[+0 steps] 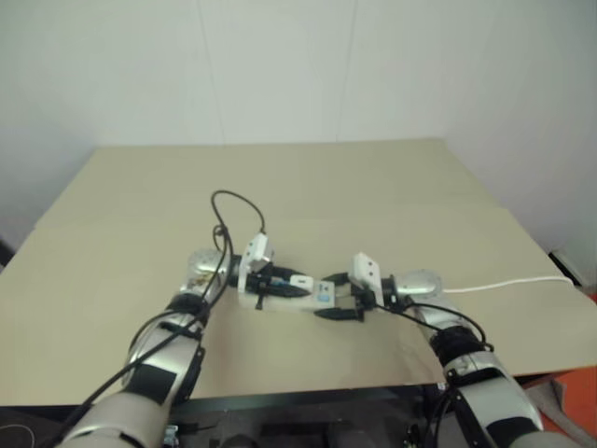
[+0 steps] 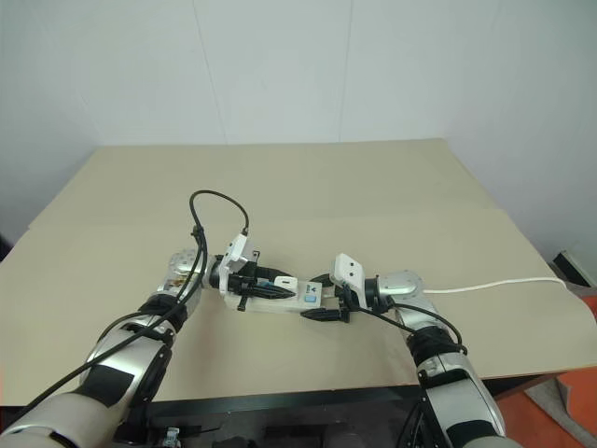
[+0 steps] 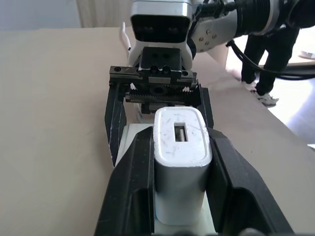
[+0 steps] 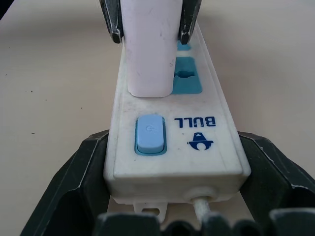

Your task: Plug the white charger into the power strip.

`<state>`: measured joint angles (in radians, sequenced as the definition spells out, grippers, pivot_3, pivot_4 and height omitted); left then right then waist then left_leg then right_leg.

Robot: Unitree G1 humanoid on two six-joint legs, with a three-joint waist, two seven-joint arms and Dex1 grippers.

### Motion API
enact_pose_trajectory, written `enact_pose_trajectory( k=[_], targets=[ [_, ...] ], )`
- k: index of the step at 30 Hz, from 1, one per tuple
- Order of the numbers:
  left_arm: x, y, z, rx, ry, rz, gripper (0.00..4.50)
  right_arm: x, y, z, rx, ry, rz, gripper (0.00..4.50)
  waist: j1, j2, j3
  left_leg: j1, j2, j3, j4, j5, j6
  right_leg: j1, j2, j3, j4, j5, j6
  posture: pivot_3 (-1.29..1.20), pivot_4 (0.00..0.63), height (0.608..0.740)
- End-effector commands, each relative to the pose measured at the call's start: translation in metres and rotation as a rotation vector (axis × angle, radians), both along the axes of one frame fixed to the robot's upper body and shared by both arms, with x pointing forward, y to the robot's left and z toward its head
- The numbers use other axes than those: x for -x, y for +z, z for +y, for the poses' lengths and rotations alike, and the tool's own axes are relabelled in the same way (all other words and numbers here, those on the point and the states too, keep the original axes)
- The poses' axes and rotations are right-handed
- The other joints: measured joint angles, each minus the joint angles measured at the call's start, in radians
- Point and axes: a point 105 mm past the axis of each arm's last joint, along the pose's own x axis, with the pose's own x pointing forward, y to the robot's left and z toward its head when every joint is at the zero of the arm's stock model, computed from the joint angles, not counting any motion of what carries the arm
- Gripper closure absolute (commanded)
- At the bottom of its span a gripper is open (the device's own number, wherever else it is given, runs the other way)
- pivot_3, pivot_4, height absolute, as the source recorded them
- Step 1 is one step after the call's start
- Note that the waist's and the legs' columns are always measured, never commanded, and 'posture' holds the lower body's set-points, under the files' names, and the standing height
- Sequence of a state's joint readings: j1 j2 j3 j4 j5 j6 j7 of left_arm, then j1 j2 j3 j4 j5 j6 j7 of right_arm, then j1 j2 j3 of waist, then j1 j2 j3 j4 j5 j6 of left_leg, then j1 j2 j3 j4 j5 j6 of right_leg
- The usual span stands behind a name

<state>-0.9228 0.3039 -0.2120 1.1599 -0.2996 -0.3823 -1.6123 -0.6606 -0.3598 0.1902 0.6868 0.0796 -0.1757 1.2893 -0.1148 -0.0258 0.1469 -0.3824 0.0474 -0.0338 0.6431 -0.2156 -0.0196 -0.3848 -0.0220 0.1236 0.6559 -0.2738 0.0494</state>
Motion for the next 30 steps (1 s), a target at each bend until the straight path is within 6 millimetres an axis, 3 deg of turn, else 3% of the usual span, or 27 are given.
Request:
enact_pose_trajectory(
  k=[1, 5, 16, 23, 28, 30],
  targets=[
    [0.014, -0.048, 0.029, -0.167, 0.048, 0.158, 3.49, 0.017, -0.025, -0.005, 0.094, 0.060, 0.080, 1.10, 0.000, 0.000, -0.003, 0.000, 0.000, 0.000, 0.000, 0.000, 0.000, 0.000, 0.000, 0.000, 0.000, 0.000, 0.000, 0.00, 0.150, 0.740],
    [0.010, -0.044, 0.028, -0.126, 0.089, 0.186, 3.49, 0.017, -0.026, -0.003, 0.097, 0.062, 0.078, 1.10, 0.000, 0.001, -0.007, 0.000, 0.000, 0.000, 0.000, 0.000, 0.000, 0.000, 0.000, 0.000, 0.000, 0.000, 0.000, 0.00, 0.150, 0.740],
    [-0.001, -0.030, 0.036, -0.106, 0.135, 0.126, 0.02, 0.013, -0.027, -0.002, 0.101, 0.053, 0.081, 1.10, -0.006, 0.004, -0.009, 0.002, 0.000, 0.000, -0.001, 0.000, 0.001, 0.000, 0.001, 0.001, 0.000, -0.001, 0.000, 0.00, 0.150, 0.740],
    [-0.013, 0.003, 0.055, -0.042, 0.180, 0.028, 0.02, 0.008, -0.026, -0.004, 0.098, 0.014, 0.075, 1.10, -0.007, 0.004, -0.009, 0.001, 0.000, 0.000, -0.001, 0.000, 0.001, 0.000, 0.001, 0.001, 0.000, -0.001, 0.000, 0.00, 0.150, 0.740],
    [-0.023, 0.049, 0.079, 0.138, 0.274, -0.090, 0.02, 0.006, -0.022, -0.007, 0.076, -0.001, 0.102, 1.10, -0.007, 0.001, -0.006, -0.001, 0.000, 0.000, -0.001, 0.000, 0.001, -0.002, 0.000, 0.000, 0.000, -0.001, 0.000, 0.00, 0.150, 0.740],
    [-0.023, 0.049, 0.093, 0.102, 0.326, -0.113, 0.00, 0.007, -0.017, -0.008, 0.057, 0.013, 0.121, 0.34, -0.006, 0.001, -0.006, -0.002, 0.000, 0.000, -0.001, 0.000, 0.000, -0.003, 0.000, 0.000, 0.000, 0.000, 0.000, 0.00, 0.150, 0.740]
  ],
)
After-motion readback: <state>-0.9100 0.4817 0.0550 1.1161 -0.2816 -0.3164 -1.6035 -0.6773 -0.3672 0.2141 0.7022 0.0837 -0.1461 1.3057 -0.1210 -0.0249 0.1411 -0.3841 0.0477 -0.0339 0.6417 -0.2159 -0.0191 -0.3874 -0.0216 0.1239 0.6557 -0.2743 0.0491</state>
